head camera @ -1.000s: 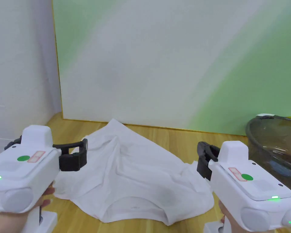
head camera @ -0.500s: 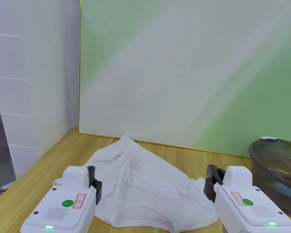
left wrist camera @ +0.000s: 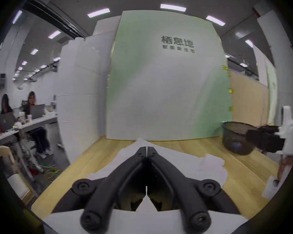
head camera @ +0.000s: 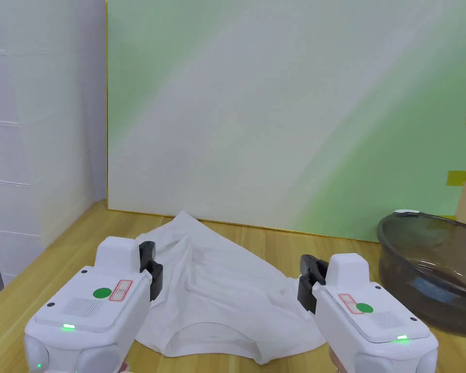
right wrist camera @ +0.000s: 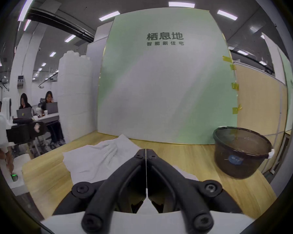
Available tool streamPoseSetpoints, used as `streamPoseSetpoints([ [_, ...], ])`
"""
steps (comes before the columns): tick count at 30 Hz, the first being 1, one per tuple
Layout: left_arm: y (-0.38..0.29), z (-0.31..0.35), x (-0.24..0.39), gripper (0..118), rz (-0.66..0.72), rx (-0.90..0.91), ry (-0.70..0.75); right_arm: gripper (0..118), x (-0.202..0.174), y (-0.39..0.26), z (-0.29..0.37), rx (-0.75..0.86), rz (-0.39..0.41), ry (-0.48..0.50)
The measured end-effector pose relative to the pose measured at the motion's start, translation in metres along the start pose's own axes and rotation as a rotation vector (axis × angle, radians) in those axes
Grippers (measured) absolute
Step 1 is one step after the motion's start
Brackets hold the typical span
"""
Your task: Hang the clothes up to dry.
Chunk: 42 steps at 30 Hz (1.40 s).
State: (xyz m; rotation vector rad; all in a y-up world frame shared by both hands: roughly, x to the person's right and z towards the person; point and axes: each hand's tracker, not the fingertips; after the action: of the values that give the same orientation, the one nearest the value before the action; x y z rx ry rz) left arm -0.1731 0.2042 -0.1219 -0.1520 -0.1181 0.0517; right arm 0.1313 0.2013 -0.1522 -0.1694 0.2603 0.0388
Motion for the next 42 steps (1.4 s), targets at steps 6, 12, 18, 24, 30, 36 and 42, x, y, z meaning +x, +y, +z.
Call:
streamPoseSetpoints([
  [6,0.0,0.022,-0.022,2,-0.057,-0.137,-0.595,0,0.009,-0.01,0.013,-0.052,-0.025,0.558],
  [12,-0.023,0.036,-0.032,2,0.021,-0.158,-0.722,0,-0.006,-0.028,0.029,-0.131,0.029,0.827],
  [18,-0.026,0.03,-0.025,2,0.034,-0.181,-0.763,0,-0.005,-0.021,0.028,-0.094,0.0,0.792],
  [24,-0.015,0.014,-0.002,2,0.018,-0.169,-0.842,0,0.029,-0.011,0.052,-0.02,-0.063,0.699],
  [30,0.002,-0.016,0.06,2,-0.001,-0.158,-1.049,0,0.077,-0.005,0.113,0.017,-0.065,0.518],
  [36,0.017,-0.033,0.146,2,-0.05,-0.145,-1.305,0,0.12,-0.011,0.206,0.032,-0.074,0.269],
  [42,0.021,-0.028,0.251,2,-0.111,-0.159,-1.614,0,0.135,-0.023,0.326,0.056,-0.108,-0.019],
])
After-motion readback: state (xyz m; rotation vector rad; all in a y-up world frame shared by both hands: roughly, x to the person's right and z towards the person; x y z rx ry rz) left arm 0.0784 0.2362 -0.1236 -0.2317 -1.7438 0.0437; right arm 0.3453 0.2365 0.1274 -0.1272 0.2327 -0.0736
